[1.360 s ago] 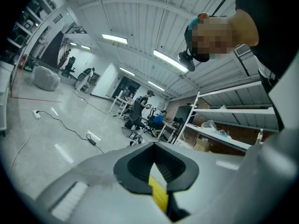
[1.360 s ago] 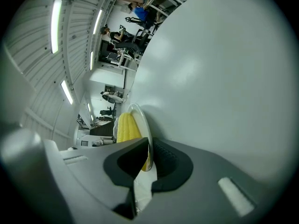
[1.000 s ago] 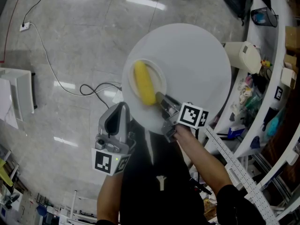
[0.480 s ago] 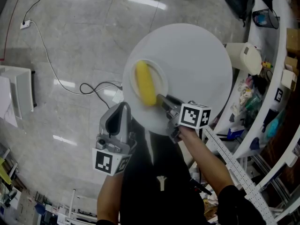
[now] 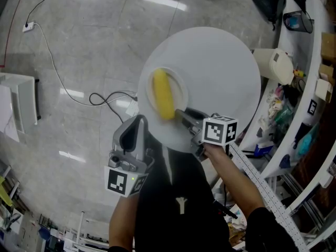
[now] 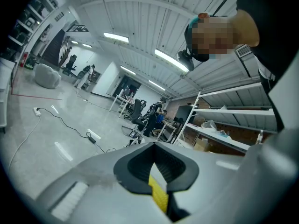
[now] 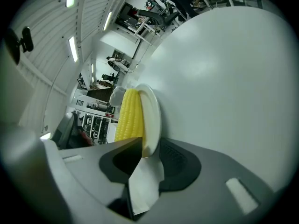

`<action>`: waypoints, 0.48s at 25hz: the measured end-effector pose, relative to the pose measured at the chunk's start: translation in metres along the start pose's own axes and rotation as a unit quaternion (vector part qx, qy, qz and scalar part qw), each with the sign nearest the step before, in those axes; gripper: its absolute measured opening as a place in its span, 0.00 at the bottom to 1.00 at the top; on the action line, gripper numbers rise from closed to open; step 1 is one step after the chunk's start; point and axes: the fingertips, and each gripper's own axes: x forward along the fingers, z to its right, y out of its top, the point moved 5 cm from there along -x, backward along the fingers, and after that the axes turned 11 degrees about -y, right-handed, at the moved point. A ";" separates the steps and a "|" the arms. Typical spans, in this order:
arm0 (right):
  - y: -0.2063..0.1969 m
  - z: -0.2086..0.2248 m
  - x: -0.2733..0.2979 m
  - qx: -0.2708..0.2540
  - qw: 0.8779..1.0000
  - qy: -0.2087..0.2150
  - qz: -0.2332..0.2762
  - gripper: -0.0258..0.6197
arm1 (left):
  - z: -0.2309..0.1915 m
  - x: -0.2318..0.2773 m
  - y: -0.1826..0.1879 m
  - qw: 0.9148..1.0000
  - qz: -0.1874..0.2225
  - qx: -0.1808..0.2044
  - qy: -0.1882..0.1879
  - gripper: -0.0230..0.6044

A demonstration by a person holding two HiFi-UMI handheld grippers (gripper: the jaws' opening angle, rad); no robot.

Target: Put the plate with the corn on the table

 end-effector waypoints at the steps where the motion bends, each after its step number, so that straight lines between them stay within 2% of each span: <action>1: 0.000 0.000 0.000 -0.002 1.000 0.000 -0.002 0.22 | 0.000 0.000 -0.001 1.000 -0.003 0.000 -0.001 0.04; 12: 0.000 0.003 -0.002 -0.006 1.000 -0.005 -0.002 0.23 | -0.003 0.005 -0.002 1.000 -0.006 -0.012 0.005 0.04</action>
